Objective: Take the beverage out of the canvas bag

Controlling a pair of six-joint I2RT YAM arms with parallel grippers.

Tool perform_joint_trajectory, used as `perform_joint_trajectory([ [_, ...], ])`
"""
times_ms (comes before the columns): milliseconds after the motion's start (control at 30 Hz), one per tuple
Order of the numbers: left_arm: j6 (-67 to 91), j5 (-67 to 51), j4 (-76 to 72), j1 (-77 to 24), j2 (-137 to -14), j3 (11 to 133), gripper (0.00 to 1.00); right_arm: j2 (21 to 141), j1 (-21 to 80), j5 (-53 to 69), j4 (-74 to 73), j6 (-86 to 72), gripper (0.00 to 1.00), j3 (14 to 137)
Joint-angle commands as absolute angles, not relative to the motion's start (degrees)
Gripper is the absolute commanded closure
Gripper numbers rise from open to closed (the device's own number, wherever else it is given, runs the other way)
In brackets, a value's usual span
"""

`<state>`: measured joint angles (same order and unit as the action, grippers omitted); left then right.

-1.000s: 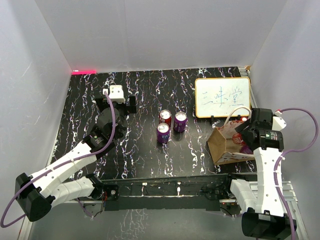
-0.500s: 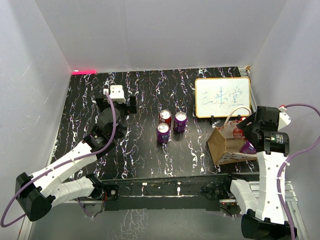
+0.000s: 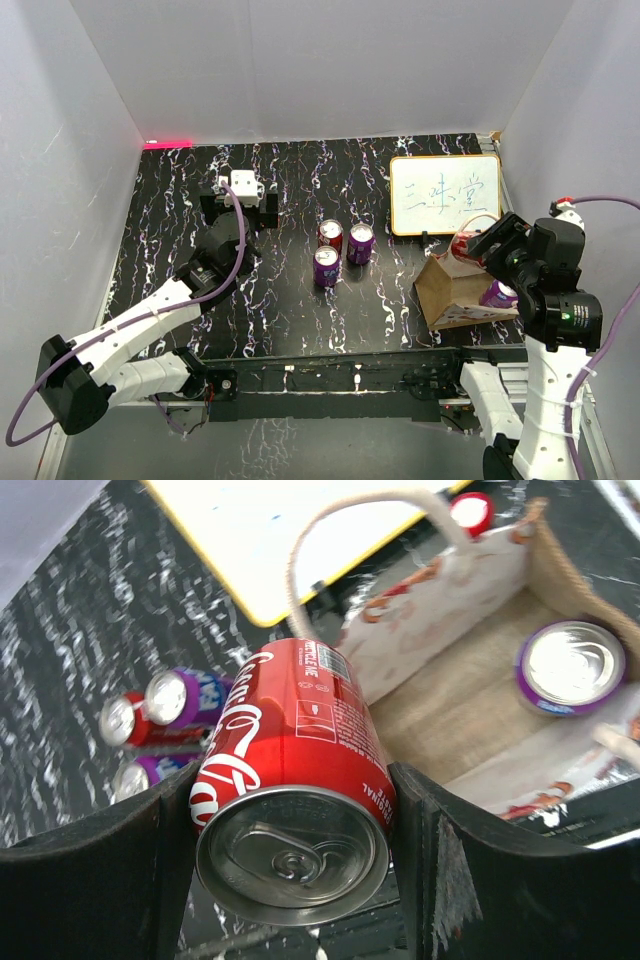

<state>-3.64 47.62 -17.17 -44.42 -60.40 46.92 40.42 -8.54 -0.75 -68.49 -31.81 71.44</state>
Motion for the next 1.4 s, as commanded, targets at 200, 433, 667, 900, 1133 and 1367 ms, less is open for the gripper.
perform_joint_trajectory([
  [200, -5.98, 49.85, -19.93, -44.12, -62.49, 47.27, 0.03, 42.11, -0.53, 22.19, -51.30, -24.50, 0.92, 73.73],
  [433, -3.35, 50.30, -17.56, -43.87, -64.28, 50.69, 0.03, 48.02, 4.58, 26.65, -49.17, -20.96, 0.92, 71.83],
  [667, 4.99, 45.64, -11.80, -43.77, -65.97, 63.32, 0.03, 52.70, 8.46, 22.27, -48.06, -20.04, 0.92, 66.08],
  [900, -3.34, 45.72, -20.45, -43.77, -68.64, 65.63, 0.03, 57.16, 27.52, 4.50, -42.34, -29.07, 0.92, 60.07],
  [1133, -9.57, 47.29, -27.50, -43.62, -67.98, 57.12, 0.03, 75.04, 45.38, -19.09, -49.07, -34.97, 0.92, 66.76],
  [1367, -17.21, 46.81, -38.10, -43.59, -64.91, 50.02, 0.03, 83.42, 45.88, -20.49, -48.42, -33.33, 0.92, 70.72],
])
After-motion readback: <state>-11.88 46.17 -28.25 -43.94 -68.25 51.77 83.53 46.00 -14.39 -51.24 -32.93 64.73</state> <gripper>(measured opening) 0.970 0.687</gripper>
